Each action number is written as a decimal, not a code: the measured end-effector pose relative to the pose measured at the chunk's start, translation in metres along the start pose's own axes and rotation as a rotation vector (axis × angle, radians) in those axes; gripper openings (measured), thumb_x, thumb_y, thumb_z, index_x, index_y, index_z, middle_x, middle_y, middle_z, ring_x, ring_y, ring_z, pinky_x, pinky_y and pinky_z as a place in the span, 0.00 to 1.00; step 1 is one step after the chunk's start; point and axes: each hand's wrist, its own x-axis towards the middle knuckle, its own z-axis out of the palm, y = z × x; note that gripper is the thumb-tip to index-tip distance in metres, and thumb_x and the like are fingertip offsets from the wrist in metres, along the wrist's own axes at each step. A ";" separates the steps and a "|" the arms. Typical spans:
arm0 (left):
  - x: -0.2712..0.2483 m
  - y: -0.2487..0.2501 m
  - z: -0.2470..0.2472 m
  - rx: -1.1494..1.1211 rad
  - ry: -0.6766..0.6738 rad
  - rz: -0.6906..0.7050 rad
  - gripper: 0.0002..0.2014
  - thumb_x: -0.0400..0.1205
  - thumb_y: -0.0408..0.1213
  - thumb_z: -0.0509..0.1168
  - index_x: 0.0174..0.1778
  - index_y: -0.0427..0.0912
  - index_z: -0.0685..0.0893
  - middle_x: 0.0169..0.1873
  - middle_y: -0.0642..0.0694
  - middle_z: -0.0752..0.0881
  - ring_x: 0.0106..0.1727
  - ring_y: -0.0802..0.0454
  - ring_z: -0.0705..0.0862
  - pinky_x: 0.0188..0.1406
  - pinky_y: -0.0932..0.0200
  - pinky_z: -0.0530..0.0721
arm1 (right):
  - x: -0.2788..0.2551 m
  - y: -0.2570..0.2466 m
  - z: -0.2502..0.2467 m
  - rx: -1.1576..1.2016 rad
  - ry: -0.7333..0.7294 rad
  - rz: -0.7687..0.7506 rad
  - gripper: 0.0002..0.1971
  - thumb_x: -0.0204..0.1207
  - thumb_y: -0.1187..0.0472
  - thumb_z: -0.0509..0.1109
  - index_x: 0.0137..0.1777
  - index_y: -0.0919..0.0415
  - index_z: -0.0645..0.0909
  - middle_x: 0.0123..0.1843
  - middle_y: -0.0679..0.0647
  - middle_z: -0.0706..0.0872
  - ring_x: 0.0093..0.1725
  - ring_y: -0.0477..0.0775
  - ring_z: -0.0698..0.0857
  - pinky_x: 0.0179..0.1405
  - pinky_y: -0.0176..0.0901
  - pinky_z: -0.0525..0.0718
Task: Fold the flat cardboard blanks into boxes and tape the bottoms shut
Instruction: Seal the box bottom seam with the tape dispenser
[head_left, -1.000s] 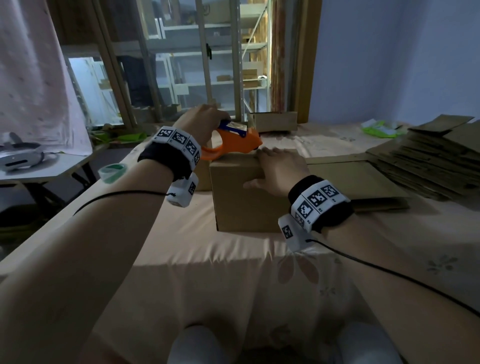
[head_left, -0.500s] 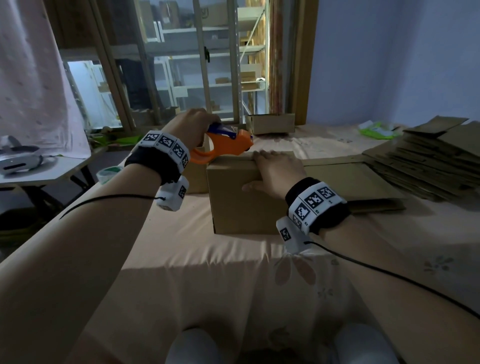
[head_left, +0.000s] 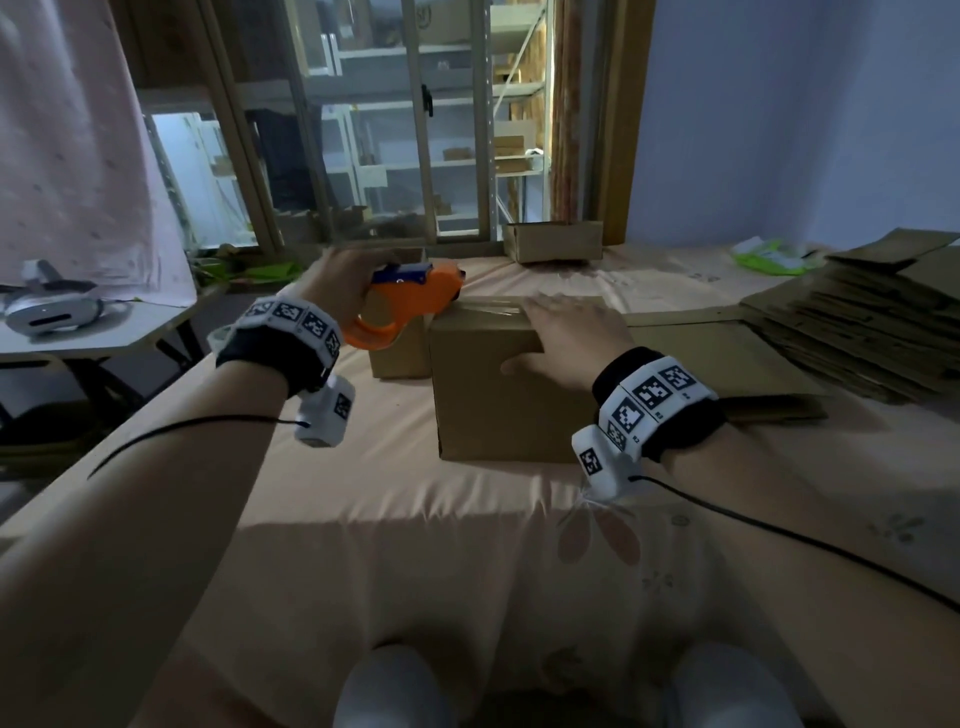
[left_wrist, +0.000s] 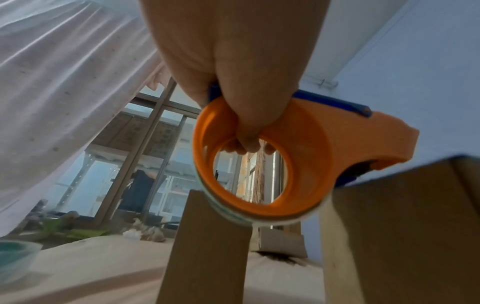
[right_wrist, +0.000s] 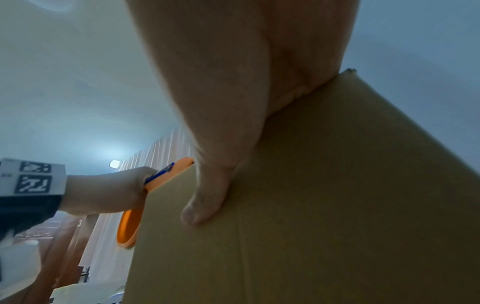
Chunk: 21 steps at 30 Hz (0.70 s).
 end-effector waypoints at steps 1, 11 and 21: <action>-0.002 -0.005 0.009 -0.009 -0.003 -0.011 0.22 0.78 0.29 0.68 0.67 0.48 0.78 0.56 0.40 0.87 0.53 0.41 0.85 0.55 0.44 0.84 | 0.000 0.001 -0.001 -0.003 -0.009 0.004 0.47 0.71 0.27 0.63 0.84 0.55 0.58 0.84 0.53 0.64 0.81 0.57 0.66 0.77 0.57 0.65; -0.027 -0.001 0.021 -0.067 0.060 -0.080 0.19 0.82 0.30 0.61 0.70 0.45 0.76 0.56 0.38 0.85 0.53 0.41 0.82 0.44 0.58 0.68 | -0.003 -0.007 -0.013 0.027 -0.070 -0.026 0.38 0.73 0.31 0.65 0.82 0.37 0.59 0.80 0.52 0.70 0.77 0.59 0.70 0.73 0.58 0.68; -0.031 0.012 0.004 -0.079 -0.003 -0.077 0.19 0.83 0.29 0.60 0.70 0.45 0.75 0.57 0.38 0.84 0.45 0.50 0.74 0.43 0.58 0.66 | 0.009 -0.048 -0.022 -0.002 -0.186 -0.067 0.45 0.76 0.34 0.65 0.84 0.60 0.54 0.84 0.63 0.62 0.81 0.63 0.63 0.78 0.56 0.63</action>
